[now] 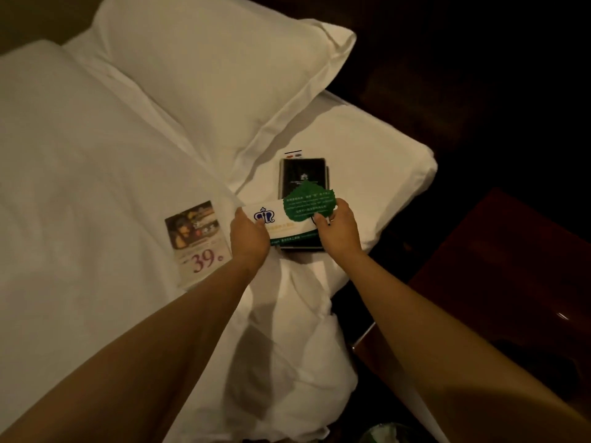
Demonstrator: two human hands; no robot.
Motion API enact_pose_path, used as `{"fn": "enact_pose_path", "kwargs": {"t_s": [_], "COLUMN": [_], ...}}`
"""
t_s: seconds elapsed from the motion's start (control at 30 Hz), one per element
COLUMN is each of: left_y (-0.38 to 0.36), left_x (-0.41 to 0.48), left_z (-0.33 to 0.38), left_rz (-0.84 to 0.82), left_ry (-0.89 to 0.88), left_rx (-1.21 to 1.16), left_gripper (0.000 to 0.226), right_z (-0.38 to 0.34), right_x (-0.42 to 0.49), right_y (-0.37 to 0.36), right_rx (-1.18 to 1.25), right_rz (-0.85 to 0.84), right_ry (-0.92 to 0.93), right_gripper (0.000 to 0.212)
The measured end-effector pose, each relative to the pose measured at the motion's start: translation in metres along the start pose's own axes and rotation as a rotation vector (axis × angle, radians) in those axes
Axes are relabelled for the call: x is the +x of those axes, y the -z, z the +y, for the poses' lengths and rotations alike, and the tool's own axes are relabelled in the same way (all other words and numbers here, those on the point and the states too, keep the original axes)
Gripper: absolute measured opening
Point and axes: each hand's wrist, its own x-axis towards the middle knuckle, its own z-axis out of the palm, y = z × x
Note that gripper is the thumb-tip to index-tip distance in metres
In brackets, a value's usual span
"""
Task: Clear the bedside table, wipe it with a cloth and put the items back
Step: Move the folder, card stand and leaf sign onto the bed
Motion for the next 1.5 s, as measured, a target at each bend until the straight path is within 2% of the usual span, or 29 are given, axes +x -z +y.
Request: {"fn": "enact_pose_path", "kwargs": {"t_s": [0.17,0.27,0.4,0.67,0.8,0.9,1.03,1.3,1.5], "left_y": [0.015,0.021,0.023,0.019,0.017,0.016,0.012,-0.03,-0.084], "left_x": [0.018,0.025,0.027,0.019,0.012,0.008,0.003,-0.032,-0.097], "left_z": [-0.025,-0.035,-0.038,-0.026,-0.017,-0.012,0.004,0.072,0.108], "left_rz": [0.005,-0.038,-0.087,-0.095,-0.08,-0.077,-0.145,-0.269,-0.457], "left_ry": [0.11,0.146,0.137,0.044,-0.061,-0.212,-0.387,-0.675,-0.896], "left_rx": [0.006,0.023,0.105,0.275,0.364,0.465,0.556,0.585,0.622], "left_gripper": [0.034,0.036,0.036,0.056,0.055,0.05,0.047,0.043,0.044], "right_z": [-0.002,-0.002,0.0,0.004,0.003,0.001,-0.006,0.007,0.057], "right_x": [0.007,0.011,0.013,0.011,0.007,0.004,-0.001,-0.023,-0.073], "right_y": [-0.039,-0.055,-0.064,-0.052,-0.041,-0.029,-0.003,0.082,0.154], "right_rx": [-0.047,-0.091,-0.15,-0.395,-0.486,-0.626,-0.714,-0.718,-0.662], "right_rz": [-0.073,-0.091,-0.078,-0.05,-0.05,-0.053,-0.04,0.103,0.267], "right_ry": [-0.02,-0.037,-0.05,0.019,0.113,0.167,0.176,0.013,-0.198], "right_gripper": [0.031,0.035,0.036,0.045,0.052,0.053,0.055,0.053,0.051]}}
